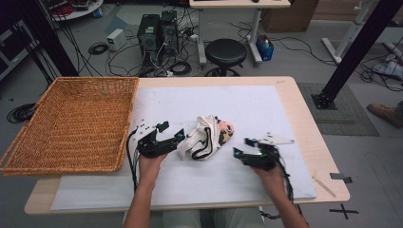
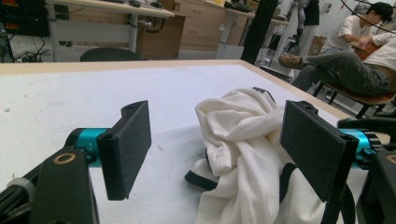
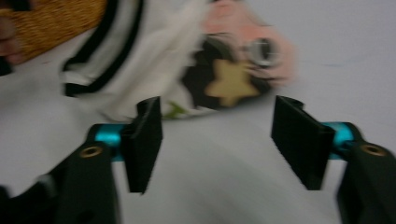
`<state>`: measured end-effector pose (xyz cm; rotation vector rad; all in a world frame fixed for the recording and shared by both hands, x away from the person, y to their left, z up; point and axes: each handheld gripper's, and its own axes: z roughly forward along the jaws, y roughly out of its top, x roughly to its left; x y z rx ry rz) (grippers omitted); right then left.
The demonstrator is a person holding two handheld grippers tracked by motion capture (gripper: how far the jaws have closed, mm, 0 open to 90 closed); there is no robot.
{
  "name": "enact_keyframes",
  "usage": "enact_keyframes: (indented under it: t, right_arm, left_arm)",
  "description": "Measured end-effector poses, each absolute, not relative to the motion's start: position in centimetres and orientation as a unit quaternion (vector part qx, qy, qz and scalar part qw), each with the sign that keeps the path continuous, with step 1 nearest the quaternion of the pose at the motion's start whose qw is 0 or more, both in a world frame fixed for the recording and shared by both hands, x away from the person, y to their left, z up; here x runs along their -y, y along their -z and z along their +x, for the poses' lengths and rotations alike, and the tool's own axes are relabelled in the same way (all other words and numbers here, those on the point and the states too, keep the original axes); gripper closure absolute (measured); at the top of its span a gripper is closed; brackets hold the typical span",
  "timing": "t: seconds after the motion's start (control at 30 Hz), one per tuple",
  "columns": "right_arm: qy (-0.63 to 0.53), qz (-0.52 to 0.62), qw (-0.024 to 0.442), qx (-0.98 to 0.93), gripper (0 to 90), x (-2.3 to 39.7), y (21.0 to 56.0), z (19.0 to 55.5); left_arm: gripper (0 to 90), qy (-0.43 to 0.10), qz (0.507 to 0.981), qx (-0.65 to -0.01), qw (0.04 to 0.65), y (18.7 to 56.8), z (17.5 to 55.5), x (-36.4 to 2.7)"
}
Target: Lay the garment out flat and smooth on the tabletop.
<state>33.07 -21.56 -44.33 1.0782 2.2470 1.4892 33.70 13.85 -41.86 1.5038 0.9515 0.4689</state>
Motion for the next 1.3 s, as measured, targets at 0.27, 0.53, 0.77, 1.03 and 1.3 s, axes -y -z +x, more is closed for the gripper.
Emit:
enact_keyframes:
  t: [0.27, 0.53, 0.77, 1.03, 1.3]
  right_arm:
    - [-0.42, 0.356, 0.135, -0.824, 85.3, 14.4, 44.7, 35.6]
    - [-0.52, 0.385, 0.174, -0.742, 87.2, 23.5, 42.9, 30.4]
    - [-0.514, 0.487, 0.212, -0.673, 56.2, 29.9, 43.6, 28.4]
    - [-0.503, 0.497, 0.219, -0.672, 44.1, 30.2, 44.3, 28.0]
    - [-0.498, 0.495, 0.21, -0.681, 40.0, 29.7, 44.2, 27.8]
  left_arm:
    - [27.0, -0.192, 0.66, -0.404, 0.603, 41.7, 33.5, -13.3]
    - [30.0, -0.181, 0.662, -0.402, 0.605, 41.8, 33.6, -13.2]
    - [30.3, -0.129, 0.687, -0.387, 0.601, 42.5, 34.8, -9.9]
    - [30.3, -0.059, 0.752, -0.349, 0.557, 43.5, 37.7, -3.9]
    - [82.5, -0.073, 0.772, -0.317, 0.545, 43.6, 37.6, -2.6]
